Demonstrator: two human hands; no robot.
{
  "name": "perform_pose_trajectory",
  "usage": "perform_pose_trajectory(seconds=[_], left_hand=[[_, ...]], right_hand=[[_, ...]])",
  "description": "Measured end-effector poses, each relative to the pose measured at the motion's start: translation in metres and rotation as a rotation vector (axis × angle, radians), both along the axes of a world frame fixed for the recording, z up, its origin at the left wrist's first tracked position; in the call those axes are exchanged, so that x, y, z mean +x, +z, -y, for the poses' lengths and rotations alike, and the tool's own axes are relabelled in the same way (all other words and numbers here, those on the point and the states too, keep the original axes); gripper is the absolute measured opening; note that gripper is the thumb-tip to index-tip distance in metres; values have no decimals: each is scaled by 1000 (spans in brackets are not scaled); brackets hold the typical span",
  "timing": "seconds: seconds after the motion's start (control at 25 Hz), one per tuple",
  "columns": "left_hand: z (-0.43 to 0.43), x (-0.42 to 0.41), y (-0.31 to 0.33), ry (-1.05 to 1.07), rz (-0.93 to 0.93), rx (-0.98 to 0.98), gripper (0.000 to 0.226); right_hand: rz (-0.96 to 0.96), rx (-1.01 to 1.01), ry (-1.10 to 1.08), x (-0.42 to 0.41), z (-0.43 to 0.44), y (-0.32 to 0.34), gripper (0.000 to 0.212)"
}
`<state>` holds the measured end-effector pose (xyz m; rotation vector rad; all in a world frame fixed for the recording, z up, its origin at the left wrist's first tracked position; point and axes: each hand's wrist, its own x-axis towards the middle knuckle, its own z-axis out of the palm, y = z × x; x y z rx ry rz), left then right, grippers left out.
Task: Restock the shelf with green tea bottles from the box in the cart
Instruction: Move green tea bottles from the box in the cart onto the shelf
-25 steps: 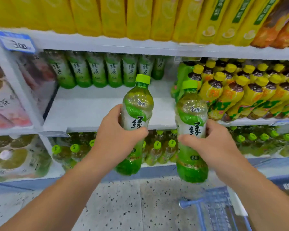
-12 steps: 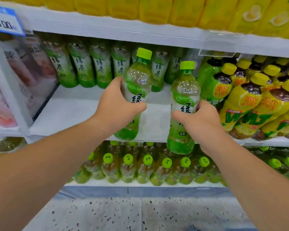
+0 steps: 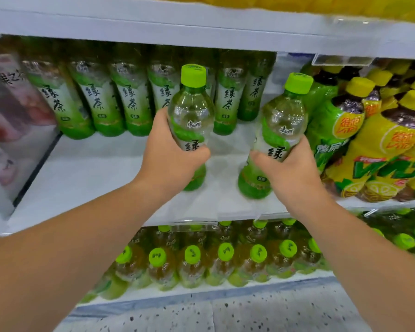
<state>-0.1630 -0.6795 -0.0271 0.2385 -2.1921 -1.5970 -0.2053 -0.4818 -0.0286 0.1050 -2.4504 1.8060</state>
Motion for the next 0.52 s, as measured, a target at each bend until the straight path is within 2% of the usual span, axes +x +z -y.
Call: perform_pose_trajectory(seconds=[0.12, 0.24, 0.32, 0.4, 0.52], left_hand=[[9, 0, -10, -44, -38, -14, 71], [18, 1, -25, -123, 31, -63, 72], [26, 5, -41, -164, 139, -123, 71], [33, 7, -54, -159, 187, -202, 83], [34, 9, -64, -149, 198, -238, 81]], right_hand=[[-15, 0, 17, 4, 1, -8, 55], [-2, 22, -30, 7, 5, -15, 52], [-29, 174, -80, 8, 6, -25, 57], [-32, 345, -110, 17, 8, -39, 69], [-4, 276, -171, 28, 10, -55, 60]])
